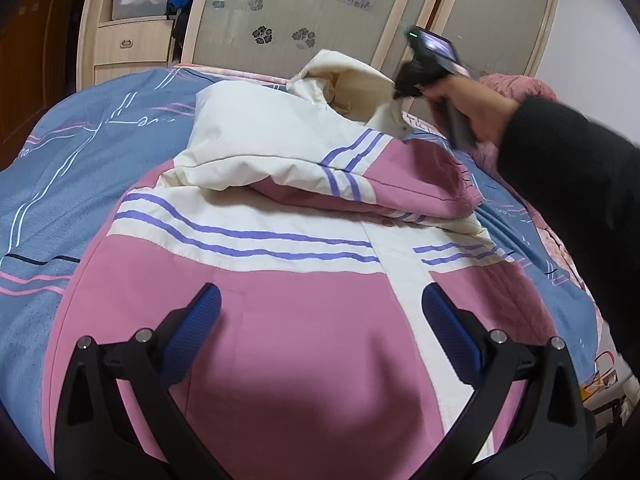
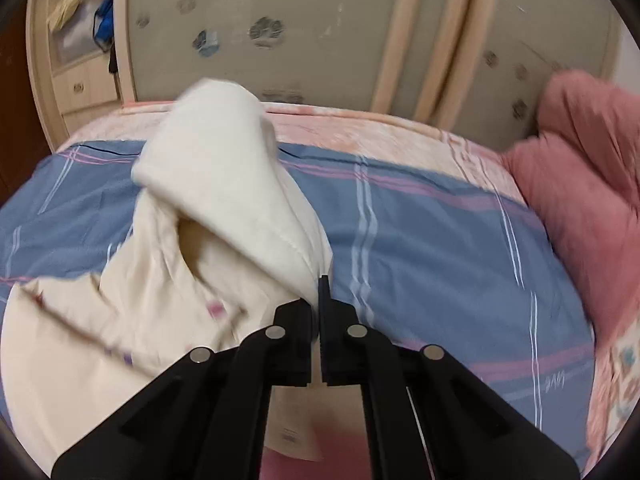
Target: Fold large clothes
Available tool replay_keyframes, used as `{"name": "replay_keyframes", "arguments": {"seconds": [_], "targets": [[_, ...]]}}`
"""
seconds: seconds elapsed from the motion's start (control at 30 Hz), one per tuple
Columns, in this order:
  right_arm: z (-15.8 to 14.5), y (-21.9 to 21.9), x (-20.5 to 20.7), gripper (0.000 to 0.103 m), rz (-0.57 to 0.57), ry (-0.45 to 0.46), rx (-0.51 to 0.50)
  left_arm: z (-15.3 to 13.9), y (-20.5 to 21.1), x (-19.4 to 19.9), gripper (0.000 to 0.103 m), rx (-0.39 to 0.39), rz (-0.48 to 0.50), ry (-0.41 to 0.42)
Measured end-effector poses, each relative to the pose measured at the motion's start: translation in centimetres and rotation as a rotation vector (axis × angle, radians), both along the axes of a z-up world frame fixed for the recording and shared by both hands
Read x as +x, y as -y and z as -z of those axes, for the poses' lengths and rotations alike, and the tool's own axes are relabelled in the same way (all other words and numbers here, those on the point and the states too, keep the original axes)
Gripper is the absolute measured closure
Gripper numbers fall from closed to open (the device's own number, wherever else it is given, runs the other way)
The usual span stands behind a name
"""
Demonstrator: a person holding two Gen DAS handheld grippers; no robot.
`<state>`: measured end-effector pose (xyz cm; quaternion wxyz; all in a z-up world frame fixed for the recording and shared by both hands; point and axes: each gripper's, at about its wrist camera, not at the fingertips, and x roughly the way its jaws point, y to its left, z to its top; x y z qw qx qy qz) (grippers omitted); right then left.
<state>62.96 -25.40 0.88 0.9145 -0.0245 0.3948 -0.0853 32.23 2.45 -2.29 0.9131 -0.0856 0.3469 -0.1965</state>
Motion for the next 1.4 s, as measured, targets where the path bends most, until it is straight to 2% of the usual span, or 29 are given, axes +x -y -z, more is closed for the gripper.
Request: {"name": "replay_keyframes", "arguments": {"seconds": [0.23,0.33,0.4,0.47,0.6,0.7,0.73,0.77,0.8,0.87,0.93,1.0,1.03,1.13,1.2,1.23,1.27,1.33,1.4], "targets": [[2.1,0.7,-7.9,0.101,0.004,0.085,0.073,-0.8,0.5,-0.6,0.002,-0.01,0.017,0.019],[3.6,1.1,-10.4,0.103,0.047,0.133,0.161,-0.7,0.4,-0.3,0.002,-0.038,0.022,-0.001],[5.6,2.3,-10.8,0.103,0.088,0.105,0.263,-0.6,0.5,-0.2,0.002,-0.042,0.025,-0.009],[6.4,3.1,-11.0,0.103,0.109,0.125,0.31,-0.4,0.5,-0.1,0.002,-0.035,0.021,-0.014],[4.6,3.1,-11.7,0.1,0.073,0.201,0.428,-0.2,0.3,0.1,0.002,-0.044,0.011,-0.032],[0.4,-0.7,-10.9,0.07,-0.051,0.278,0.358,-0.2,0.1,0.2,0.002,-0.053,0.005,-0.031],[-0.4,-1.9,-10.2,0.045,-0.083,0.28,0.36,-0.2,0.2,0.2,0.002,-0.052,0.005,-0.032],[-1.2,-3.2,-9.1,0.028,-0.112,0.272,0.378,0.0,0.3,0.3,0.002,-0.047,0.004,-0.038],[-1.6,-4.1,-8.2,0.027,-0.129,0.266,0.4,0.0,0.3,0.4,0.002,-0.044,0.003,-0.042],[-2.3,-6.5,-4.5,0.027,-0.146,0.227,0.452,0.3,0.5,0.5,0.002,-0.037,0.002,-0.048],[-2.3,-7.7,-0.9,0.027,-0.136,0.179,0.431,0.5,0.5,0.6,0.002,-0.021,0.002,-0.047],[-2.2,-9.2,2.1,0.027,-0.089,0.126,0.261,0.6,0.5,0.6,0.002,-0.012,-0.002,-0.048],[-2.3,-10.4,4.2,0.027,-0.059,0.091,0.087,0.5,0.3,0.6,0.002,-0.013,-0.006,-0.046],[-1.7,-11.2,8.0,0.027,-0.033,0.028,-0.18,0.2,-0.2,0.5,0.002,-0.003,-0.022,-0.019],[-0.1,-11.0,10.6,0.033,-0.04,-0.054,-0.232,-0.1,-0.5,0.6,0.002,0.003,-0.037,-0.001],[0.5,-10.7,11.1,0.046,-0.043,-0.07,-0.24,-0.1,-0.6,0.6,0.002,0.0,-0.039,0.003],[1.2,-10.2,11.8,0.067,-0.036,-0.085,-0.246,0.0,-0.6,0.7,0.002,0.002,-0.042,0.003],[1.9,-8.2,12.5,0.1,0.032,-0.106,-0.23,0.2,-0.5,0.7,0.002,0.008,-0.043,0.001],[1.8,-5.7,11.8,0.1,0.08,-0.07,-0.176,0.3,-0.4,0.7,0.002,0.015,-0.038,0.004]]}}
